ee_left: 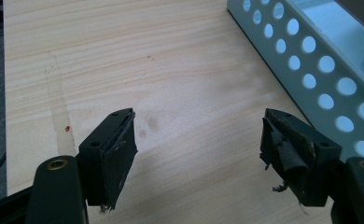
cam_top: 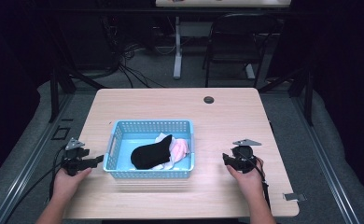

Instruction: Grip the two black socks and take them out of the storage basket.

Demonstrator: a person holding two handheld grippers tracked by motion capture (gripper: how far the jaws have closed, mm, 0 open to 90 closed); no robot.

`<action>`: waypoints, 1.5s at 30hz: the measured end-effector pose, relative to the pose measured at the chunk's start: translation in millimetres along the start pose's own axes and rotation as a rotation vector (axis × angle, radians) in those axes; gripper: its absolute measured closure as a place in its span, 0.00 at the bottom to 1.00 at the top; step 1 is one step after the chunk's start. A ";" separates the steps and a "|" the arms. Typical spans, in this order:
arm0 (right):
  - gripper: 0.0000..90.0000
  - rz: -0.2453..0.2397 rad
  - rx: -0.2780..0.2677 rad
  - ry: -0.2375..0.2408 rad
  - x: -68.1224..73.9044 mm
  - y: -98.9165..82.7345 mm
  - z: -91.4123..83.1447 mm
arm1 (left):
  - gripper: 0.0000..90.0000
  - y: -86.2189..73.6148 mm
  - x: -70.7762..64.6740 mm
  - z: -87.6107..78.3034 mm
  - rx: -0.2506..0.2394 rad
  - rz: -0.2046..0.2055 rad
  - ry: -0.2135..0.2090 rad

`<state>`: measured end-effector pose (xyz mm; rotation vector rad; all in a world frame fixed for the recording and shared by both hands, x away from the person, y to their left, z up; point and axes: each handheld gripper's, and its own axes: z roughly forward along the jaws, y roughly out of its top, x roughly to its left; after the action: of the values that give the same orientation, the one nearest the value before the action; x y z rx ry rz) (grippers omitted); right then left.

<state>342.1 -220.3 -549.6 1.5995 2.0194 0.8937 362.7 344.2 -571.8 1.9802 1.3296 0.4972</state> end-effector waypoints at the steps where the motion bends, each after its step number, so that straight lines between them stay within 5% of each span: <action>1: 0.58 0.000 0.001 -0.002 -0.1 0.6 0.1 | 0.29 -0.1 0.2 0.0 0.002 0.001 -0.001; 10: 0.56 -0.026 0.032 -0.005 6.3 1.9 1.9 | 0.29 -1.2 -1.8 -2.5 0.004 0.008 -0.004; 25: 0.61 0.004 0.026 0.024 9.5 6.4 -5.5 | 0.29 -1.3 -1.0 -3.3 -0.007 0.001 -0.005; 33: 0.63 0.010 0.017 0.020 17.5 15.1 -16.8 | 0.29 -2.1 -1.6 -3.8 -0.001 0.000 -0.001; 45: 0.70 -0.008 0.017 0.080 28.3 40.1 -30.8 | 0.29 -2.7 -1.0 -3.7 0.002 0.000 0.002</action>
<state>342.3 -194.6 -497.6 1.5868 2.0915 0.9541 358.1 345.2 -571.2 1.9812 1.3321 0.4983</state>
